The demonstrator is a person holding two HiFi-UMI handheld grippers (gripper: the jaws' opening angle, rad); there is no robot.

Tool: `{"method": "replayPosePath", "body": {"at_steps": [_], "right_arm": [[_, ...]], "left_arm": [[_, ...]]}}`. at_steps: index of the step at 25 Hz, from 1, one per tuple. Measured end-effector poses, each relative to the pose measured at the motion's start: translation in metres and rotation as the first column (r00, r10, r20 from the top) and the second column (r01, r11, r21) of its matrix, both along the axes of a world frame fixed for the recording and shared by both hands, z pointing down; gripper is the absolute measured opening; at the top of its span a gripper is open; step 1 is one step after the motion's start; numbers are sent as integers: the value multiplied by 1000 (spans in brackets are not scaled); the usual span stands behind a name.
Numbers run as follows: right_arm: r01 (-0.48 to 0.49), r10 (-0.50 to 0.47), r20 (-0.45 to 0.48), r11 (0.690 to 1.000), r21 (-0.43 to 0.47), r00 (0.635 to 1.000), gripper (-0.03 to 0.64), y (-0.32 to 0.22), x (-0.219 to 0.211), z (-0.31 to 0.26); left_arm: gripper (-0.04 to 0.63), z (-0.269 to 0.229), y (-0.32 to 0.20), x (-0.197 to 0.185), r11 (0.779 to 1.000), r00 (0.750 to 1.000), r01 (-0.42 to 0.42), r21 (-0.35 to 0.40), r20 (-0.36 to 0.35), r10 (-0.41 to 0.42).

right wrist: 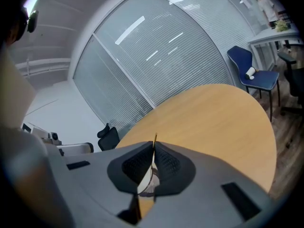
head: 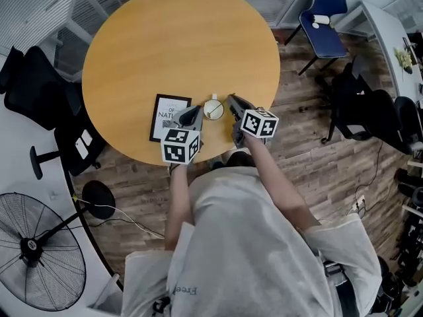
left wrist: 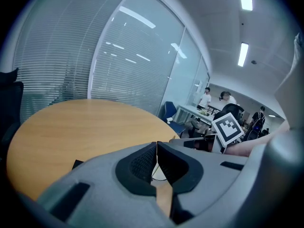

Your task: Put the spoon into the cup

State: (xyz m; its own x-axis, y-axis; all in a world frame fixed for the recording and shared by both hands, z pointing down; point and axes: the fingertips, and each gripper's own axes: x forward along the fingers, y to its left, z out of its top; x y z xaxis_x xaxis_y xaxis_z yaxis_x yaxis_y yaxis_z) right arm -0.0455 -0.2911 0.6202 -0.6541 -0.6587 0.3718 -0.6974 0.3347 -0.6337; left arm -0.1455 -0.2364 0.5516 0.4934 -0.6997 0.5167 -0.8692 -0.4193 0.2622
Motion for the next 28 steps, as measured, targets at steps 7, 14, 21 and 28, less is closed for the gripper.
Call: {"method": "replayPosePath", "body": {"at_steps": [7, 14, 21, 28], "right_arm": [[0, 0, -8, 1000, 10, 1000, 12, 5, 6, 0], [1, -1, -37, 1000, -15, 999, 46, 7, 2, 2], [6, -8, -39, 1000, -30, 999, 74, 15, 5, 4], [52, -51, -102, 999, 5, 993, 74, 24, 11, -6]], "left_arm": [[9, 0, 5, 0, 1000, 1000, 10, 2, 6, -10], [9, 0, 13, -5, 1000, 1000, 13, 1, 12, -13], [9, -3, 17, -3, 1000, 1000, 16, 10, 16, -17], [9, -2, 22, 3, 1000, 1000, 2, 11, 20, -2]]}}
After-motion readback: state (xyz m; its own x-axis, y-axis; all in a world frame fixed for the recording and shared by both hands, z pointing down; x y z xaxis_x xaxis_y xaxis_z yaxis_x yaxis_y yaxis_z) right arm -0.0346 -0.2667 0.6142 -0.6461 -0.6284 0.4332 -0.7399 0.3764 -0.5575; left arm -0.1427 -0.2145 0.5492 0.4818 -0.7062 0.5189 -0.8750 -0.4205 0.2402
